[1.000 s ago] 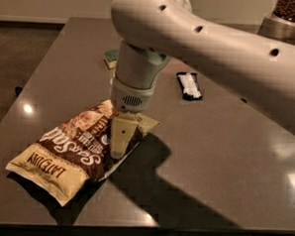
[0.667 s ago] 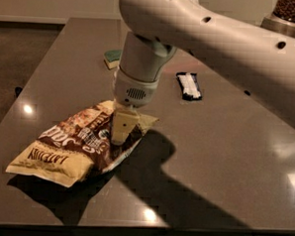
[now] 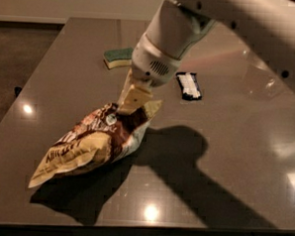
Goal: Pick brown chip bag
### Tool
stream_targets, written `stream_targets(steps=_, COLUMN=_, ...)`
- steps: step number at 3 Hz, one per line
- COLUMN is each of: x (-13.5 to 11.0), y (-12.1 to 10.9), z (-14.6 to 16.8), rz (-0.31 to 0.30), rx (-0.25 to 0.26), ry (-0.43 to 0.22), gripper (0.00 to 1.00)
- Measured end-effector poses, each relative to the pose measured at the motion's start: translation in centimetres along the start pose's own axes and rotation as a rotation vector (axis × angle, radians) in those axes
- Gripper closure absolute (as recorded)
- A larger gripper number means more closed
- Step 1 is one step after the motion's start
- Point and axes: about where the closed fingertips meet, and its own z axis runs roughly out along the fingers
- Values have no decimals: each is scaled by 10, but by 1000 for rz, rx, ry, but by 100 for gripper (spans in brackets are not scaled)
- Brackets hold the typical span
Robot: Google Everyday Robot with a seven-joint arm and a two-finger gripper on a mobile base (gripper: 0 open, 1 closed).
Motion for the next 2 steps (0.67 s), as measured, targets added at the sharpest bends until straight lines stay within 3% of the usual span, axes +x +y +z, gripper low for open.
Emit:
stream_targets(steps=1, x=-12, y=-3, z=-43, rz=7, rx=-13, ry=-148, gripper=100)
stream_targets(steps=2, x=-26, y=-3, z=-76, rz=3, rx=-17, ry=-270, gripper=100)
